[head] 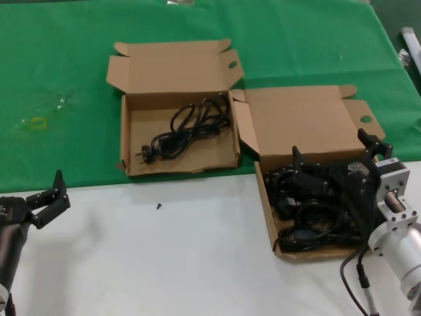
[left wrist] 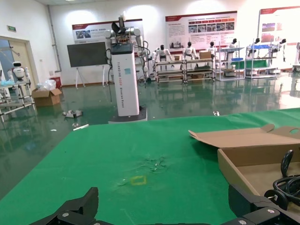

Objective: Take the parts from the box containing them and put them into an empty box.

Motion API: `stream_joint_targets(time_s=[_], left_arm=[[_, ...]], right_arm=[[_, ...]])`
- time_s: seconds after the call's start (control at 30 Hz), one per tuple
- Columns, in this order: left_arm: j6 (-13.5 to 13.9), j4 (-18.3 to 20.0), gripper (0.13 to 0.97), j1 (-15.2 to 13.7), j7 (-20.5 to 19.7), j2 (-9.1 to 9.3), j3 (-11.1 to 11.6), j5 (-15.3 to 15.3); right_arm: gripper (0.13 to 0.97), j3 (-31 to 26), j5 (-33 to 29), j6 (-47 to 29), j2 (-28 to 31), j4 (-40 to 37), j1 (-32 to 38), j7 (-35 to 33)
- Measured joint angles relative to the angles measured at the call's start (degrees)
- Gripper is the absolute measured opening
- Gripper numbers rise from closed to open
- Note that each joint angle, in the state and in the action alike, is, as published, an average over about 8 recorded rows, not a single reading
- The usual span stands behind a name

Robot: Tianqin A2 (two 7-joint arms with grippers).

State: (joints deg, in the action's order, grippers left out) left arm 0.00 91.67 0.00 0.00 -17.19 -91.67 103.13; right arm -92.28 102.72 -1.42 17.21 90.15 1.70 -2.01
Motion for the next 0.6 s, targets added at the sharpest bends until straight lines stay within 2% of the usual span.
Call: stream_joint_targets(time_s=[0.6], left_arm=[[0.0,0.0,0.966,0.0,0.0,0.0,0.0,0.0]], right_arm=[[0.966,0.0,0.0,0.0,0.0,0.0,0.0,0.0]])
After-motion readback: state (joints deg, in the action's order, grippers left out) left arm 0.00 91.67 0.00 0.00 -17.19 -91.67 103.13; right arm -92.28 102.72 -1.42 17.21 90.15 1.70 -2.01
